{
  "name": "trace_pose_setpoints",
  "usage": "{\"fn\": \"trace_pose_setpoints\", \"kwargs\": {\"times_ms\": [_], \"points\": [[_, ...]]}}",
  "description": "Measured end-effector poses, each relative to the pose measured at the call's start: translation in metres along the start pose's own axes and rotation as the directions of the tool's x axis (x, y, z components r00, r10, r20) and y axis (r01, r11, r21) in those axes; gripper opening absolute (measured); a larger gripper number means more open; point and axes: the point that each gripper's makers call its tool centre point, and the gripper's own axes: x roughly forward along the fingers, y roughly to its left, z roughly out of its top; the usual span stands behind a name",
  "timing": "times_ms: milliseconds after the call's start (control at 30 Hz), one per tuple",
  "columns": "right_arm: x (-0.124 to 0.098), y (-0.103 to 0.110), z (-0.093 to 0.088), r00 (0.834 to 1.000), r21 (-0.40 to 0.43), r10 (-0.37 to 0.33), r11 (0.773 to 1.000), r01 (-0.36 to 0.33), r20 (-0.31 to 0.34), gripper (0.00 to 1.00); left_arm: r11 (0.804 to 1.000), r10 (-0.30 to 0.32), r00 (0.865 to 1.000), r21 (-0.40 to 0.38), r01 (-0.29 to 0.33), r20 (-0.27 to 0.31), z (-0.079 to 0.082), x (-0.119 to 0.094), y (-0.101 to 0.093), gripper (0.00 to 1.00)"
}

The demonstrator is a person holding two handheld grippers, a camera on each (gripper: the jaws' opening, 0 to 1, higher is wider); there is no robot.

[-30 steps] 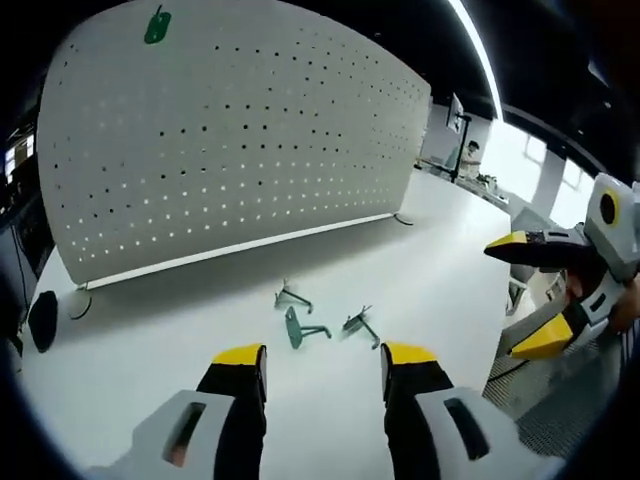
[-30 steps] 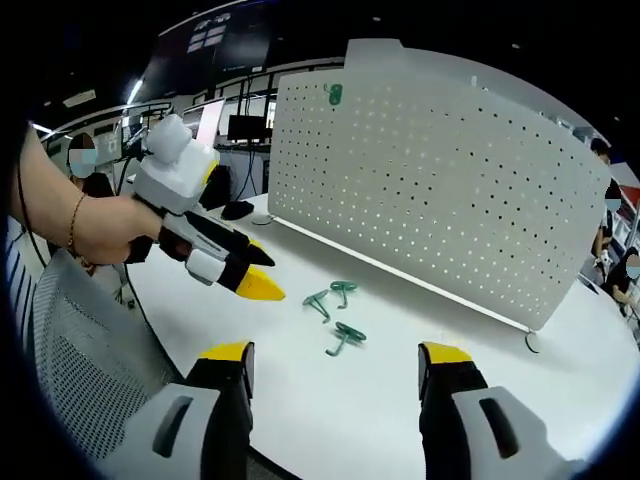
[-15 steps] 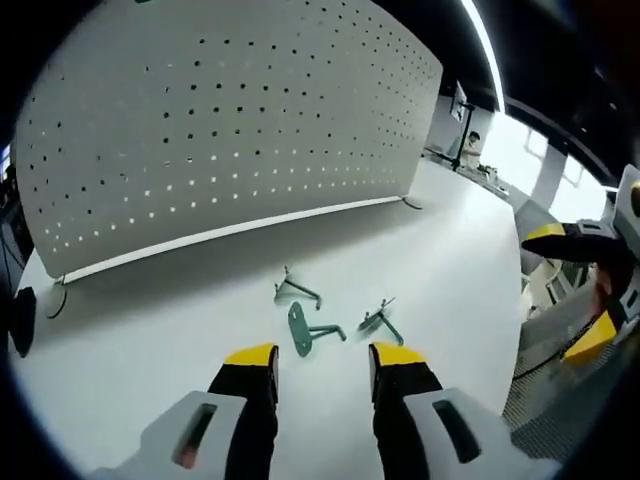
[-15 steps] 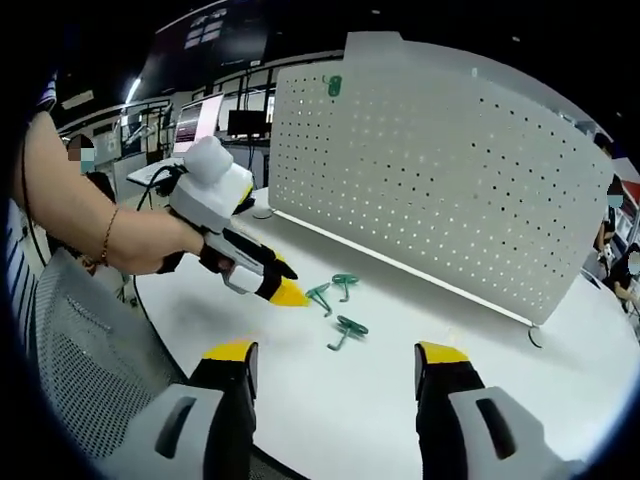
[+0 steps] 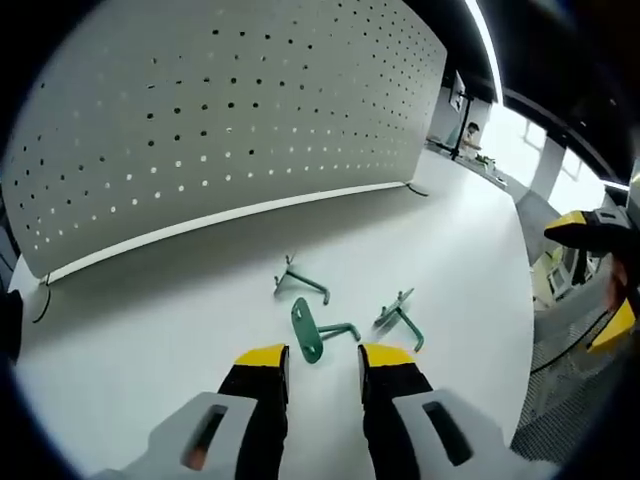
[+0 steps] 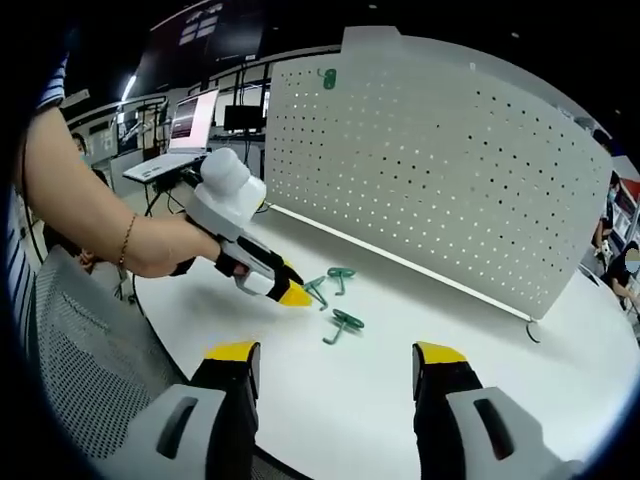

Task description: Insert the hook assembly into the mounting plate slot until the hook locks in place.

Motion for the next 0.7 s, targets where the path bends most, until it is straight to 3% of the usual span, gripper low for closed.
{"fn": "trace_pose_setpoints", "kwargs": {"times_ms": [700], "points": [[0.0013, 0.0024, 0.0005, 1.0, 0.022, 0.018, 1.0, -0.018, 0.002, 0.58, 0.996, 0.071, 0.997, 0.048, -0.072, 0.021, 0.0003, 0.0044, 0.0076, 0.04]]}}
